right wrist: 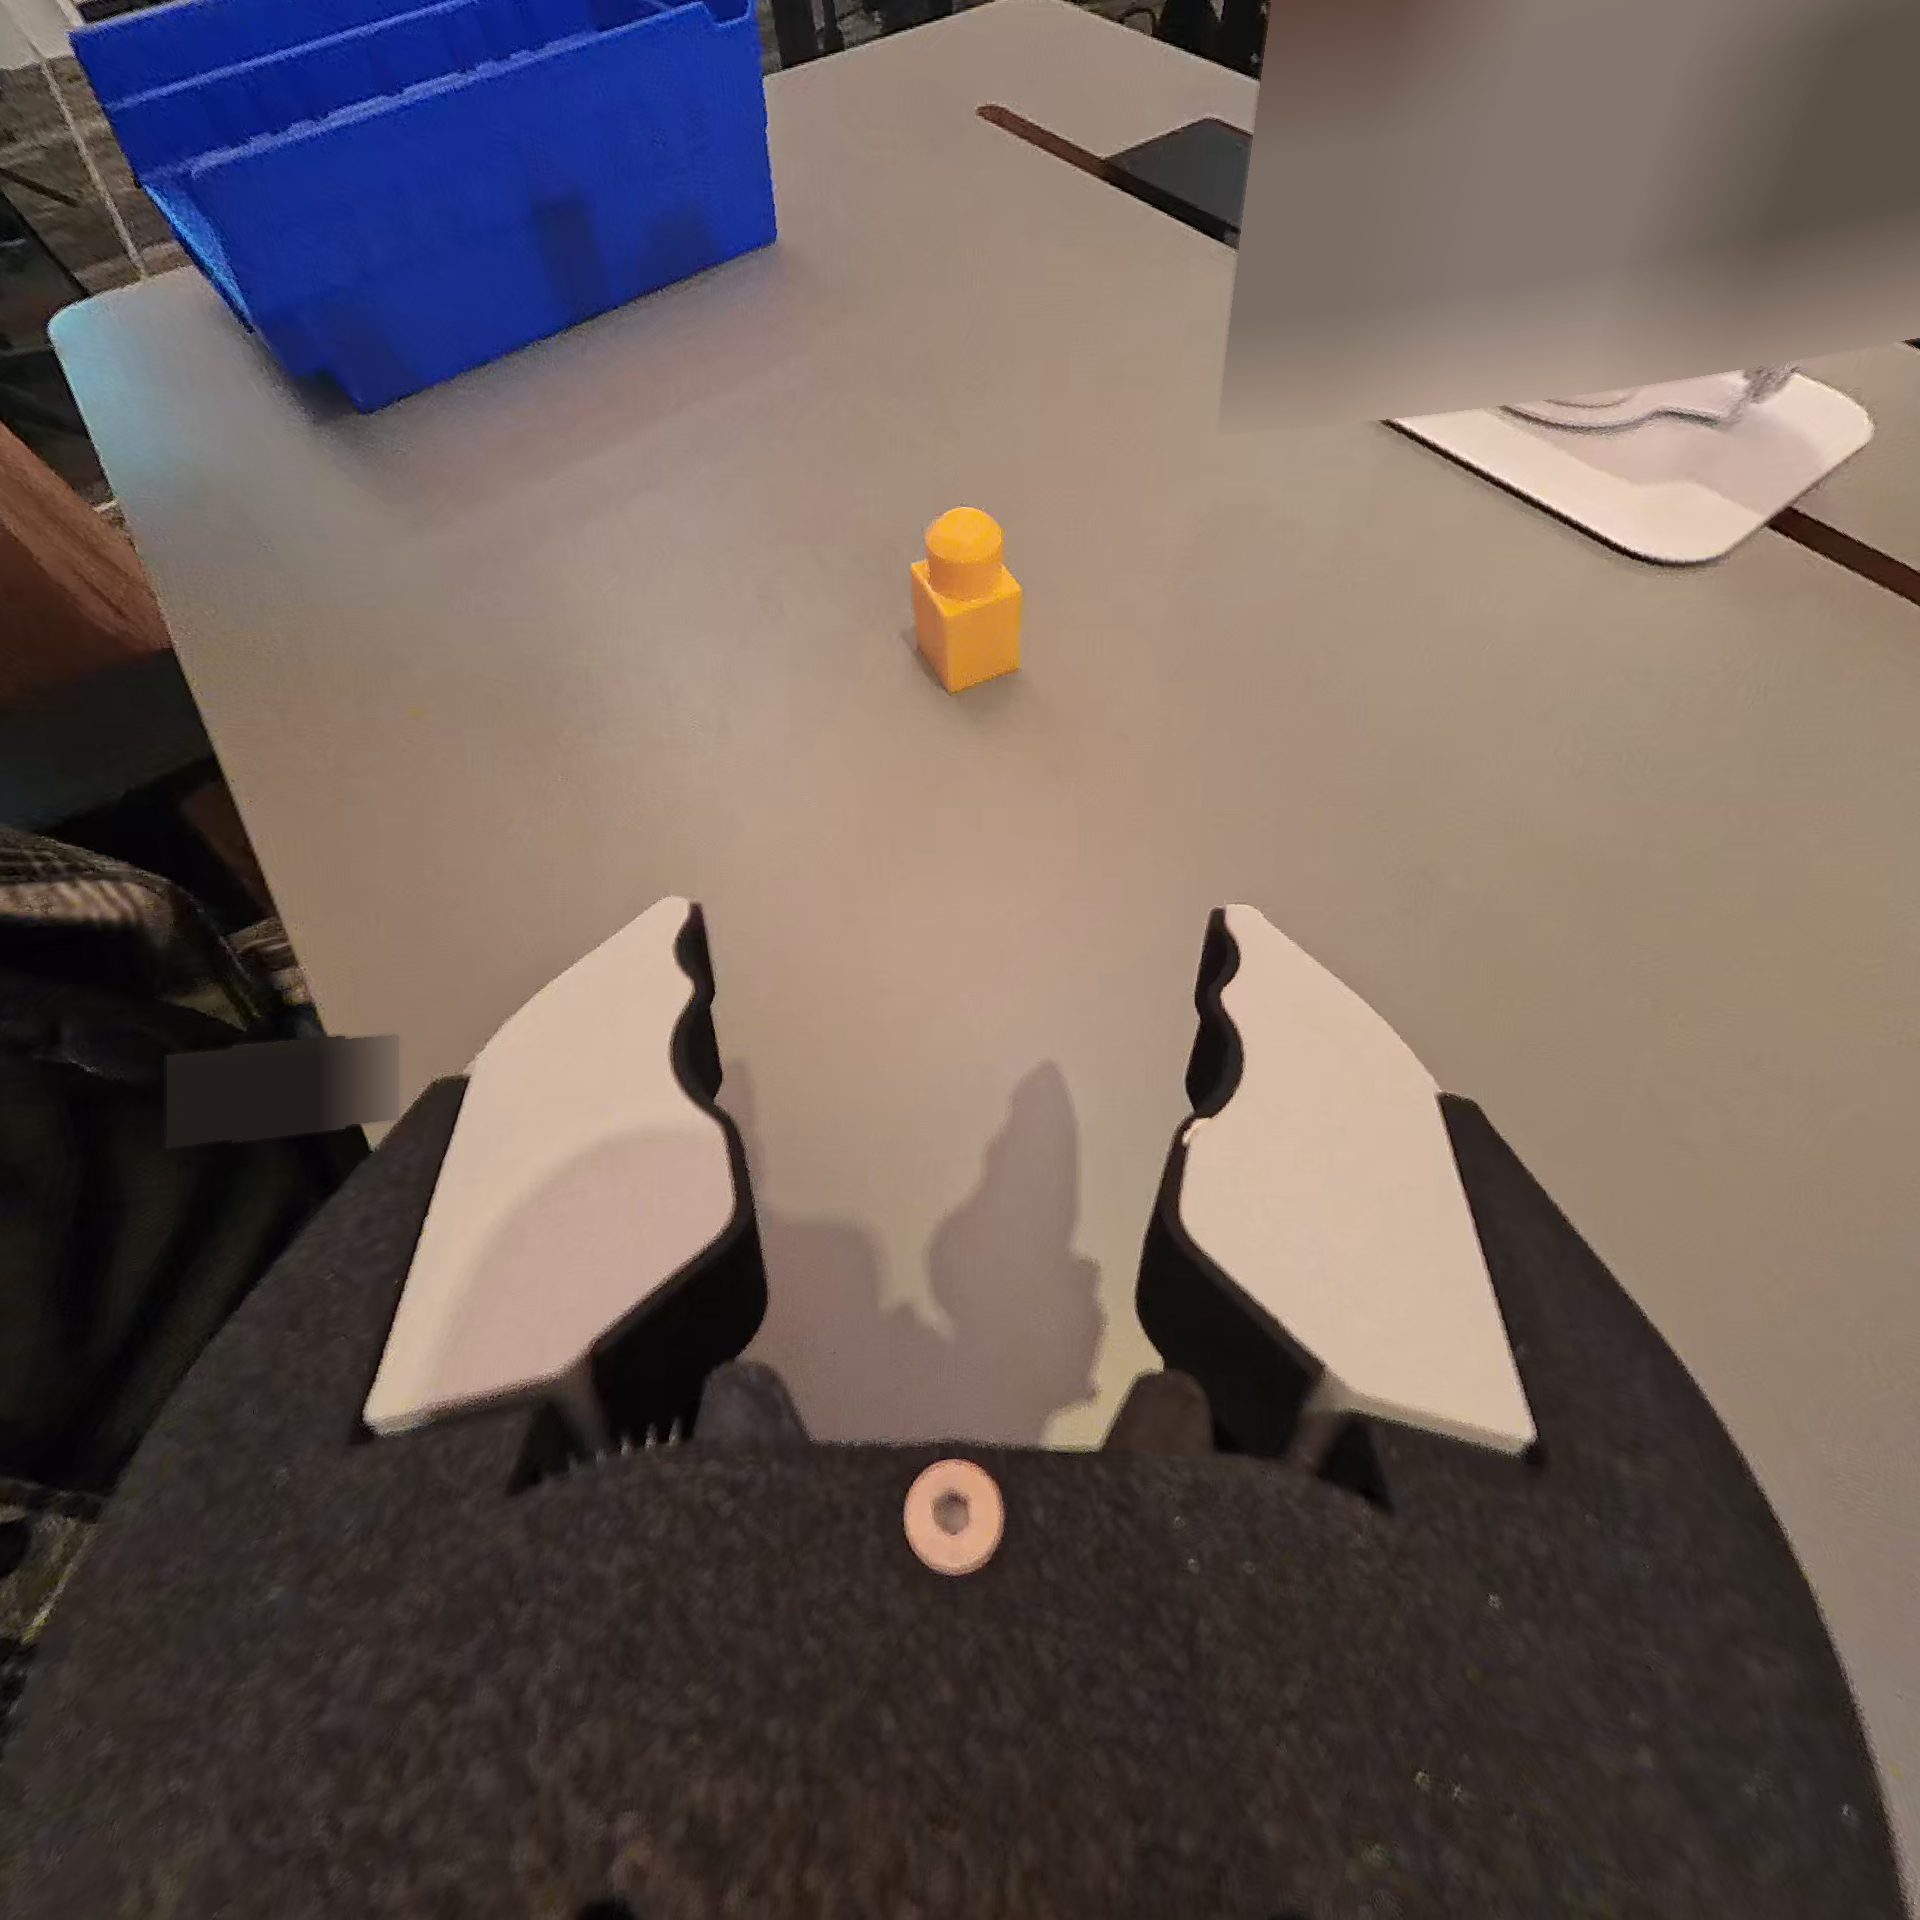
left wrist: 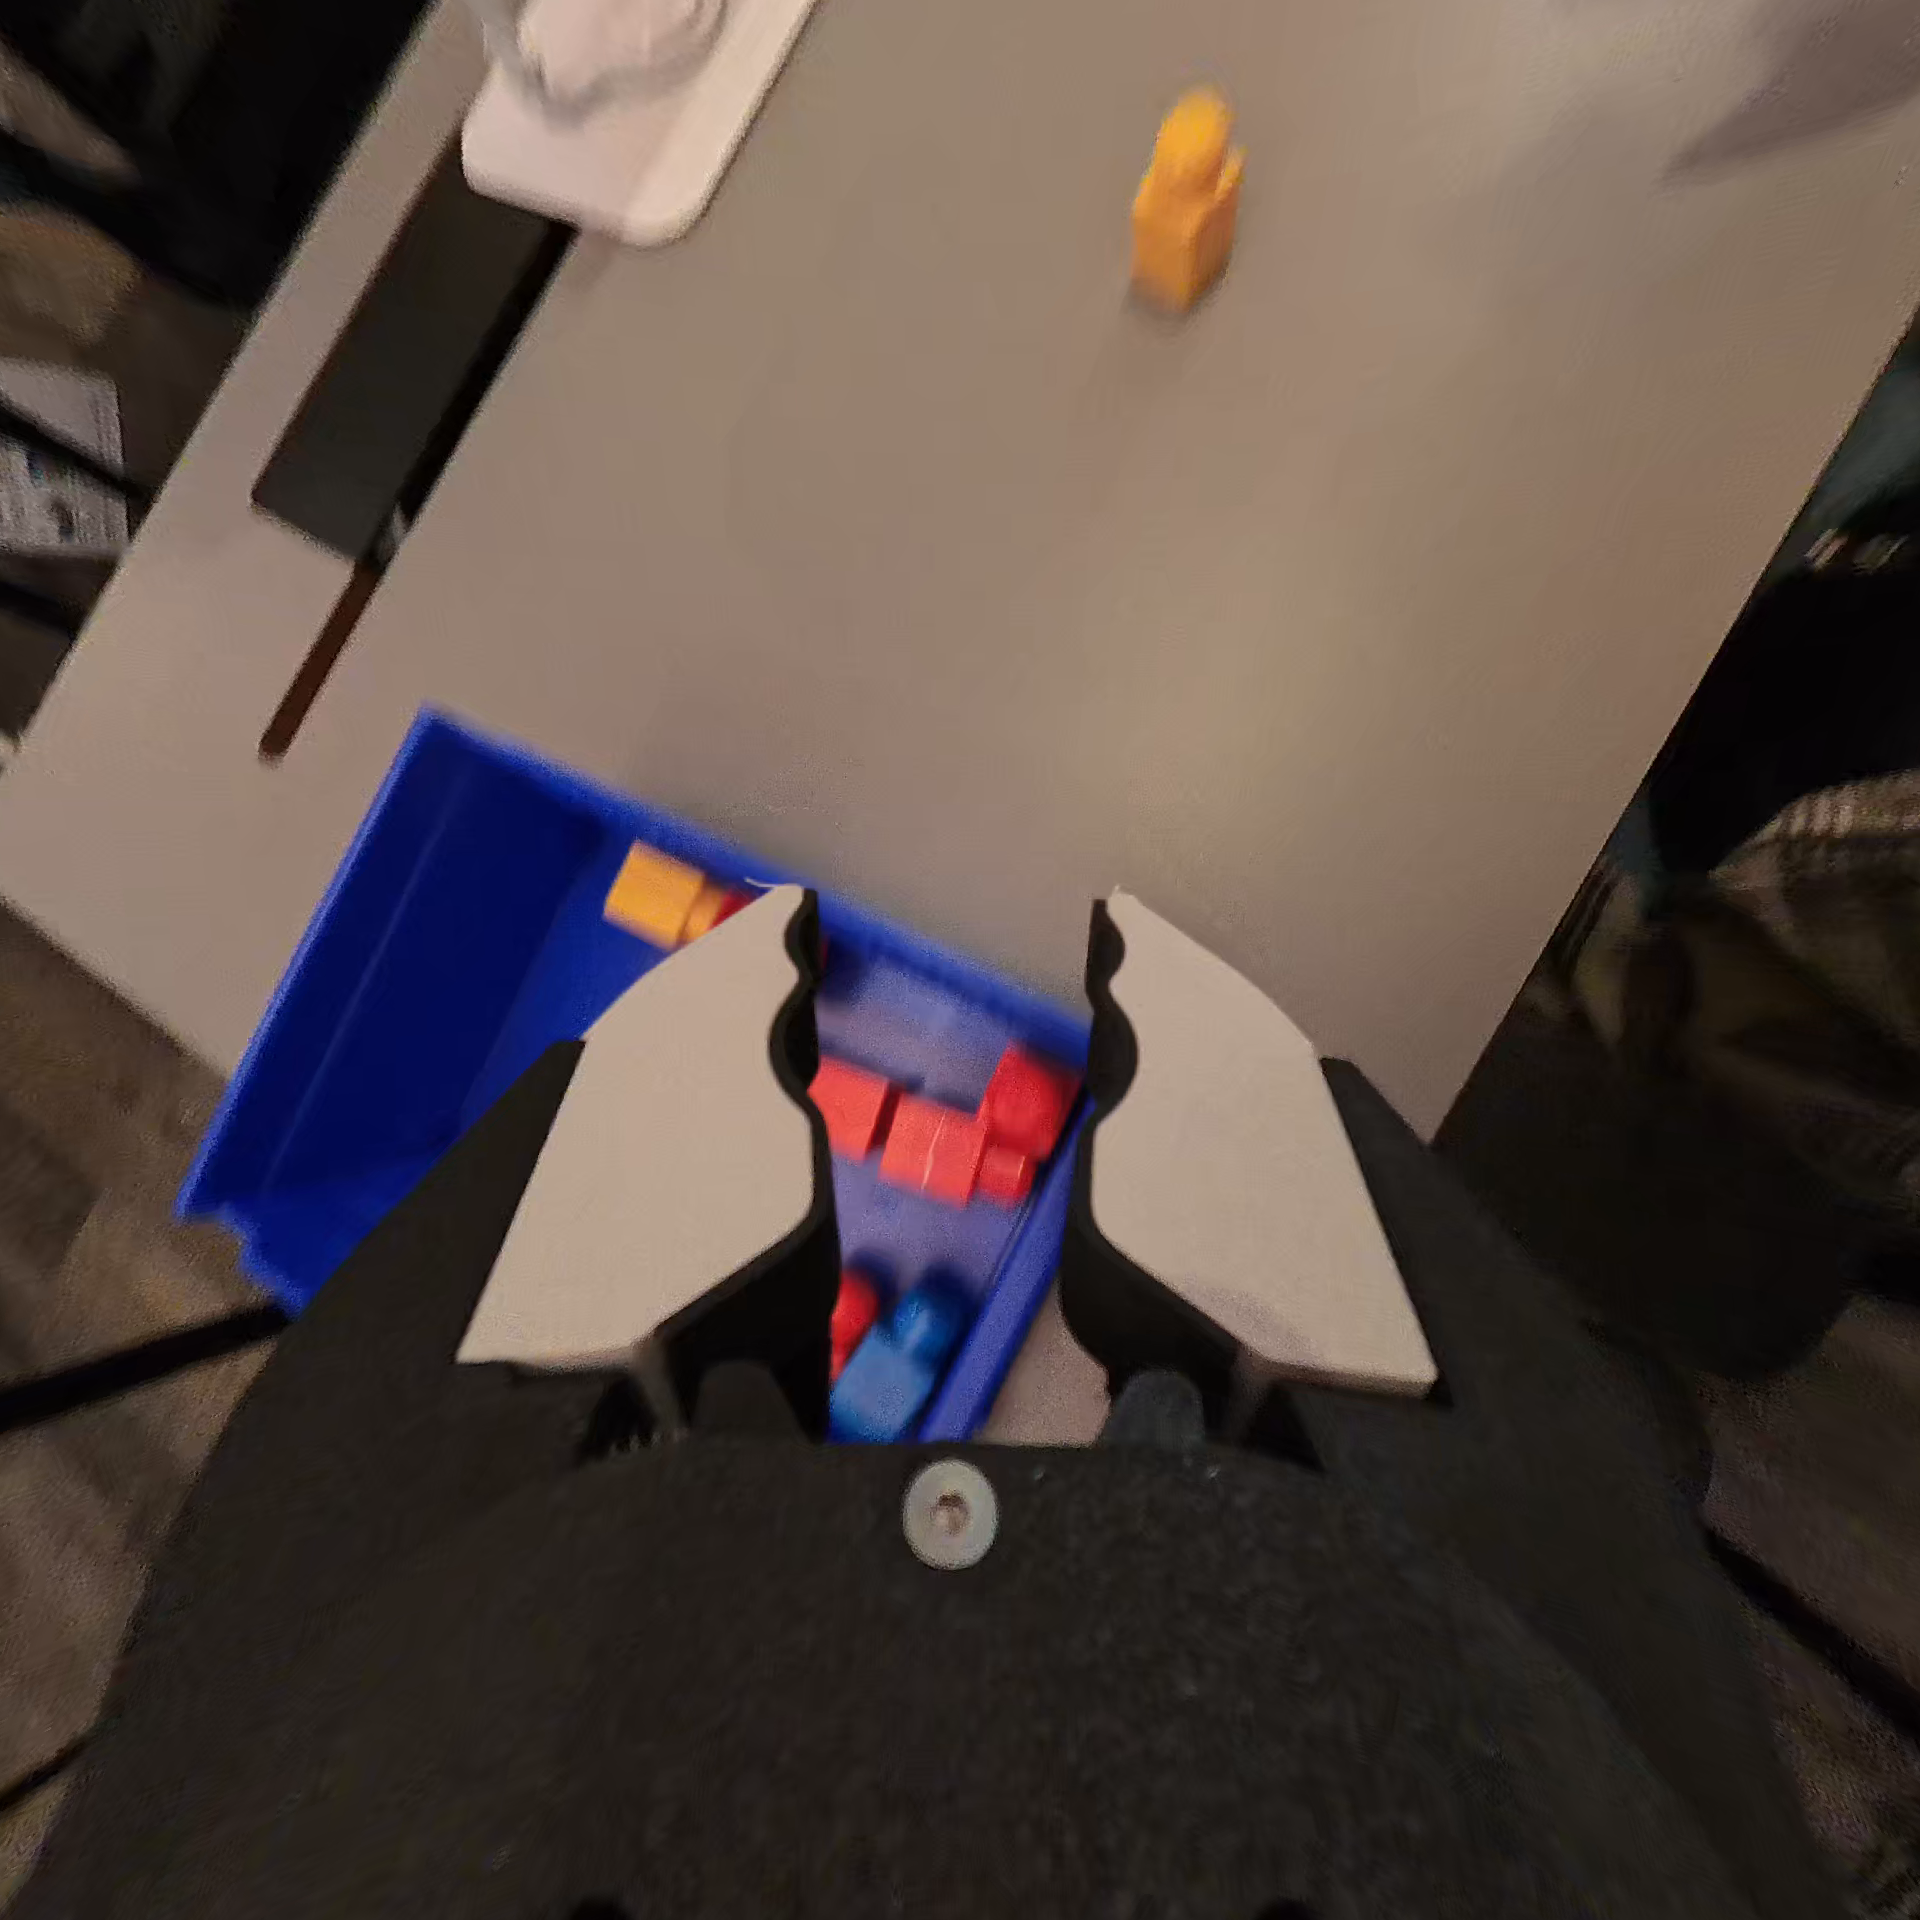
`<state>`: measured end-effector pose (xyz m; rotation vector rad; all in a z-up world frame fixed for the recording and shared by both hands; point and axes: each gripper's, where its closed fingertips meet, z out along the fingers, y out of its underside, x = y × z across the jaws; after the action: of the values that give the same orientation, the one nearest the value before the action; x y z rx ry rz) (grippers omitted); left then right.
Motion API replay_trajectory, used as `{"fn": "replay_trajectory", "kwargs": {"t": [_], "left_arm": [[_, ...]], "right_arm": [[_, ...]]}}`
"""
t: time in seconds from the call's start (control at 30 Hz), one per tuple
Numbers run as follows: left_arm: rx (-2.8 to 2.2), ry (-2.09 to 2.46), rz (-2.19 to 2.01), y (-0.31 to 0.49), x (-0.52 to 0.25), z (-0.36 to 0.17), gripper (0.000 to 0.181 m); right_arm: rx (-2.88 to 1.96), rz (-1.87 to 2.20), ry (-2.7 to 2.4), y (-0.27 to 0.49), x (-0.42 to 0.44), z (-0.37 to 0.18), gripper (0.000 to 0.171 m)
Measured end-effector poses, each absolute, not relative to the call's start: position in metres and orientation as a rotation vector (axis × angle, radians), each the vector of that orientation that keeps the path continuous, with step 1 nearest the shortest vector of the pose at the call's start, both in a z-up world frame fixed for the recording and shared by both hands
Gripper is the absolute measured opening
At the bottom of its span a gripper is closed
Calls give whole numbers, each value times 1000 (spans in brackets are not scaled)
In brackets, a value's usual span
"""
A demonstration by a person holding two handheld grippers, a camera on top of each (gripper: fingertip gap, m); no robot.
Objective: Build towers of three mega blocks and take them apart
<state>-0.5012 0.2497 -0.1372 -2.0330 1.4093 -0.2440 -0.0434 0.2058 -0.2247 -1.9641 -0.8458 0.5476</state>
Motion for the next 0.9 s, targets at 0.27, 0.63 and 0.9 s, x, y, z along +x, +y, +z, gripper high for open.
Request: {"fn": "replay_trajectory", "kwargs": {"t": [0.27,0.63,0.9], "left_arm": [[-2215,1663,-255,232,-553,-230,46],[-2264,1754,-285,239,-545,-273,37],[-2331,1803,-240,238,-548,-288,32]], "right_arm": [[-1976,553,-903,210,-61,-226,90],[-1985,533,-875,206,-48,-226,90],[-1972,539,-856,208,-43,-223,90]]}}
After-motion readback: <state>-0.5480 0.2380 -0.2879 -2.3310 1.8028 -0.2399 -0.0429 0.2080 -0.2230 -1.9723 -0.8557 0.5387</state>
